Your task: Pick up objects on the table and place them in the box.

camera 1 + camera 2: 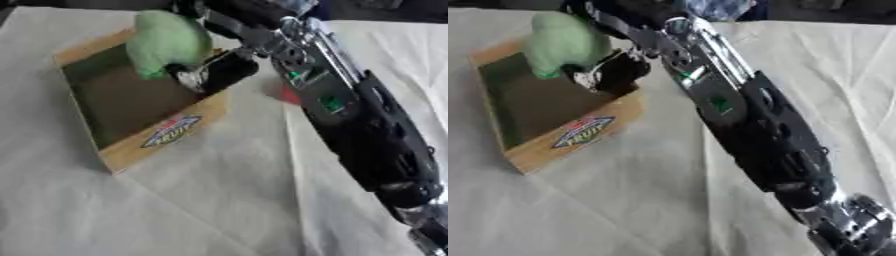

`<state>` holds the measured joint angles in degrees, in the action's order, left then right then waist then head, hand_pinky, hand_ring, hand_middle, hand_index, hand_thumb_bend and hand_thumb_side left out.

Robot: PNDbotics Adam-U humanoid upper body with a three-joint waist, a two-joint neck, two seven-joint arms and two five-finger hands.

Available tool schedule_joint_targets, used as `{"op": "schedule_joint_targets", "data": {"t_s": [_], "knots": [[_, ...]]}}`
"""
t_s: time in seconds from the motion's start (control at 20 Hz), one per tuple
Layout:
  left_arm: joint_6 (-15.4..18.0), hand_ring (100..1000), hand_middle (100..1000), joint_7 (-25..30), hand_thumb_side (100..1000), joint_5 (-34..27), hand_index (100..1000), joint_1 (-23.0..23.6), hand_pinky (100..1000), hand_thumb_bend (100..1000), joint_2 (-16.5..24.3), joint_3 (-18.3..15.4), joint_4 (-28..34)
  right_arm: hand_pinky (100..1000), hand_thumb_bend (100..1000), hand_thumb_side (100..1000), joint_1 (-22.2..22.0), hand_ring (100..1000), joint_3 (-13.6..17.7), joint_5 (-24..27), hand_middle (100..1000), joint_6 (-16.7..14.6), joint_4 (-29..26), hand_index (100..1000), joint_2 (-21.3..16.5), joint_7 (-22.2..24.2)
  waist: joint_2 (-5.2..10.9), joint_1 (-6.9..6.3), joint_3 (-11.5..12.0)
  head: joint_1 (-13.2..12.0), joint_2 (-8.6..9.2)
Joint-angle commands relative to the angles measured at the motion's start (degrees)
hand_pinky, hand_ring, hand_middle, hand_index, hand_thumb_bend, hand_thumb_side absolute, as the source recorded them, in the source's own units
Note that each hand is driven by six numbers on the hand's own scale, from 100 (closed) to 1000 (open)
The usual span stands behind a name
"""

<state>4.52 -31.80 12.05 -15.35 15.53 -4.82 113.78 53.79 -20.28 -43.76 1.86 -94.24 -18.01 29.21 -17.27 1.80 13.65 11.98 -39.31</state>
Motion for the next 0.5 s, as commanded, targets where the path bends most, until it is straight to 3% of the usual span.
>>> {"op": "schedule_joint_targets", "data": {"t_s": [0.05,0.5], "knots": [[0.1,796,1000,0.3,1000,-0.3,724,-0.9,630,325,0.4,0.1,0.8,795,202,366,2.7,710,-0.4,-2.3,514,-1.4,4.1,808,2.5,-0.2,1.28,-0.33,0.3,0.5,-0.12],[0.1,795,1000,0.7,1000,-0.7,724,-1.0,630,323,0.0,0.3,0.8,801,212,423,5.0,725,-0.3,-10.4,530,-5.3,17.6,812,10.4,-1.9,1.40,-0.45,0.7,1.3,0.08]]}}
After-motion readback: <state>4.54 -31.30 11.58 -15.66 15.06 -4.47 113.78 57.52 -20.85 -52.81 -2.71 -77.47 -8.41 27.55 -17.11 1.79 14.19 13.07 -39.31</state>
